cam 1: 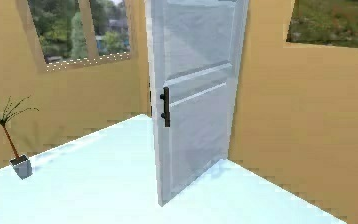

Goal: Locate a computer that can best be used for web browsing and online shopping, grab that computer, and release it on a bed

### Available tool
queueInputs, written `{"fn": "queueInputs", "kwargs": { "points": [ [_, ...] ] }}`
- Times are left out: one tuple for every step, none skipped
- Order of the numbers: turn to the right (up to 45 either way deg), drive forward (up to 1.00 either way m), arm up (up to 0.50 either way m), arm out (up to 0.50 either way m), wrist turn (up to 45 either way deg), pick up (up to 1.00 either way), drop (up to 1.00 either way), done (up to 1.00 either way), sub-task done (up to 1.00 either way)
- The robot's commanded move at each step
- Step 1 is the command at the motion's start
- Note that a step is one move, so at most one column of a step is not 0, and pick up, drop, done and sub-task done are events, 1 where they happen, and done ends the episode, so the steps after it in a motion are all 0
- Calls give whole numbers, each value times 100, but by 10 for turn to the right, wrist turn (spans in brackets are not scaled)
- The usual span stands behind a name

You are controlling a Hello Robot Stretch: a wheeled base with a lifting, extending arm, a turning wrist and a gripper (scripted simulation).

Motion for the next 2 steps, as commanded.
{"fn": "queueInputs", "kwargs": {
  "points": [
    [-210,0,0,0,0,0,0,0,0],
    [0,50,0,0,0,0,0,0,0]
  ]
}}
